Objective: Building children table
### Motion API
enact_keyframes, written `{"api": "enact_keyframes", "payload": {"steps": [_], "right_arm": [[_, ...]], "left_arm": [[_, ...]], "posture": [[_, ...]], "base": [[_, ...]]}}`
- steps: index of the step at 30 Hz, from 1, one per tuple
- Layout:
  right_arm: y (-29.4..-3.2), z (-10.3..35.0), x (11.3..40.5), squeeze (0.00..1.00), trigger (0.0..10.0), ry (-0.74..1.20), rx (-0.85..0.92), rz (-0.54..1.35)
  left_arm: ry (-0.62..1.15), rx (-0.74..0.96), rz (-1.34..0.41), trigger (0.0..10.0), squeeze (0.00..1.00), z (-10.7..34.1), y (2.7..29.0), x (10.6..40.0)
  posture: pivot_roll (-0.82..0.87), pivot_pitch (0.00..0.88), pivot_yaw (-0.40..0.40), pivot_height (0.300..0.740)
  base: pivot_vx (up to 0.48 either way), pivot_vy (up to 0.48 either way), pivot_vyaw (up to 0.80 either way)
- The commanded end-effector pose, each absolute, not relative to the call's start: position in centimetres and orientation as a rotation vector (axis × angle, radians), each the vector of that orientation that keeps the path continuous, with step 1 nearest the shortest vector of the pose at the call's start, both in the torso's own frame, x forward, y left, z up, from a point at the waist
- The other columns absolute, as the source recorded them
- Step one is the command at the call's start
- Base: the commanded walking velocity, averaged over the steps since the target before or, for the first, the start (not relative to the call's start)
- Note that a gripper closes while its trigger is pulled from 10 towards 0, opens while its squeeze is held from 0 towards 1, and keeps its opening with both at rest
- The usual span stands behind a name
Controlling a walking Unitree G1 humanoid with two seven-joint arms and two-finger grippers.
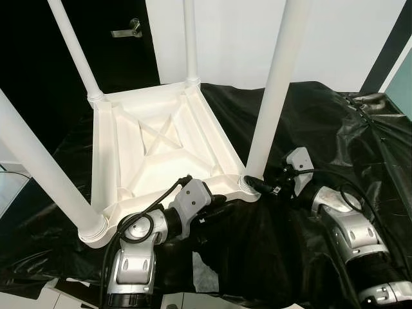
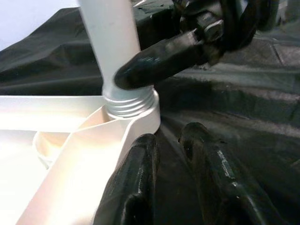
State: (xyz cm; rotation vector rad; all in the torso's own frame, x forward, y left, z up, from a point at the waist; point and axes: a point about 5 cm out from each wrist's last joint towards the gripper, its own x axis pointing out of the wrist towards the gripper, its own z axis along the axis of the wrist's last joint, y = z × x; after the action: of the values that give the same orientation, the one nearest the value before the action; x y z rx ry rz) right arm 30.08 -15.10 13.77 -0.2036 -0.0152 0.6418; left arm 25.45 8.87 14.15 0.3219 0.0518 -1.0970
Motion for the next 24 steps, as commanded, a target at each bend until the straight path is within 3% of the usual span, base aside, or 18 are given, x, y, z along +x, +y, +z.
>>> {"api": "enact_keyframes", "payload": {"steps": [1, 15, 24], "right_arm": [[-15.3, 13.5, 29.9, 0.0, 10.0, 0.003, -0.195, 0.55], [-12.7, 13.2, 28.7, 0.0, 10.0, 0.007, -0.069, 0.124], [-10.4, 13.6, 28.0, 0.0, 10.0, 0.007, -0.023, 0.144]], "left_arm": [[0.022, 0.303, -0.828, 10.0, 0.0, 14.1, 9.3, 26.5], [0.025, 0.295, -0.827, 10.0, 0.0, 14.1, 9.2, 26.4], [0.026, 0.294, -0.821, 10.0, 0.0, 14.2, 9.3, 26.5]], "posture": [[0.04, 0.0, -0.002, 0.74], [0.04, 0.0, -0.003, 0.74], [0.04, 0.0, -0.003, 0.74]], "base": [[0.0, 0.0, 0.0], [0.0, 0.0, 0.0], [0.0, 0.0, 0.0]]}}
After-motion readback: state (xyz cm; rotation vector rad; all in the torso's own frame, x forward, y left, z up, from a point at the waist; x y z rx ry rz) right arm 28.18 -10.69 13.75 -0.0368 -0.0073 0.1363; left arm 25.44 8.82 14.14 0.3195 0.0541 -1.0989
